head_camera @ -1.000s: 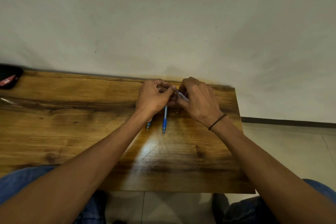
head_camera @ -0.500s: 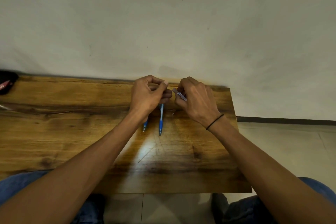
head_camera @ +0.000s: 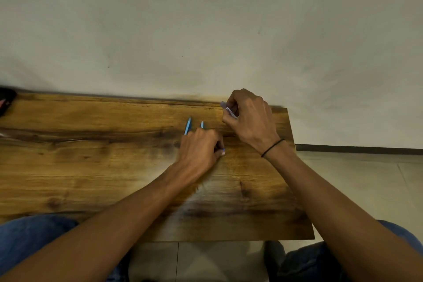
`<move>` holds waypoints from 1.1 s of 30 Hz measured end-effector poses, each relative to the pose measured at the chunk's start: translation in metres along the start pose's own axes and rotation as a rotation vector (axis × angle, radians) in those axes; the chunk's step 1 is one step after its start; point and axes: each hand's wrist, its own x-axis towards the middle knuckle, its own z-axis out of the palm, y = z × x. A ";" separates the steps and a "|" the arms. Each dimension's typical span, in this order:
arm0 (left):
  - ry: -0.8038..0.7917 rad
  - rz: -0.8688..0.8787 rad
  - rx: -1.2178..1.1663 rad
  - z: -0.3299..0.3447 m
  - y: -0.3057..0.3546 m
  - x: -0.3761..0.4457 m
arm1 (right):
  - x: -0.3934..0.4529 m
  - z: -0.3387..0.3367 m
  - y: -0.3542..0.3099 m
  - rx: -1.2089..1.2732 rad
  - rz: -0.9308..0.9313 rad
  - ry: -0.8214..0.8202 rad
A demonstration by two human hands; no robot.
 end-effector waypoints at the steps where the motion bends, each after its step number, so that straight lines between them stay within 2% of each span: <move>1: 0.004 0.001 0.010 0.001 0.000 0.000 | 0.000 0.000 0.000 0.001 -0.004 0.004; 5: -0.034 -0.047 -0.028 0.001 0.000 0.002 | 0.000 -0.001 0.000 0.005 -0.014 0.008; 9: -0.097 -0.105 -0.175 -0.011 -0.001 0.008 | 0.001 -0.001 0.001 0.012 -0.017 0.007; 14: 0.075 -0.207 -0.400 -0.031 -0.007 0.017 | 0.002 -0.004 0.003 0.046 -0.003 0.023; 16: 0.149 -0.323 -0.617 -0.040 -0.009 0.021 | 0.003 -0.006 0.002 0.063 0.002 0.019; 19: 0.101 -0.472 -1.312 -0.050 -0.013 0.027 | 0.003 -0.007 -0.001 0.095 -0.025 0.004; 21: 0.035 -0.444 -1.733 -0.055 -0.013 0.026 | 0.003 -0.009 -0.004 0.115 -0.072 -0.013; 23: 0.023 -0.379 -2.001 -0.058 -0.016 0.025 | 0.004 -0.010 -0.008 0.129 -0.134 -0.022; 26: 0.043 -0.319 -2.174 -0.064 -0.016 0.023 | 0.006 -0.013 -0.018 0.137 -0.238 -0.039; 30: 0.049 -0.286 -2.216 -0.074 -0.009 0.022 | 0.007 -0.018 -0.034 0.118 -0.376 -0.055; 33: 0.074 -0.297 -2.226 -0.076 -0.005 0.020 | 0.007 -0.022 -0.040 0.012 -0.460 -0.061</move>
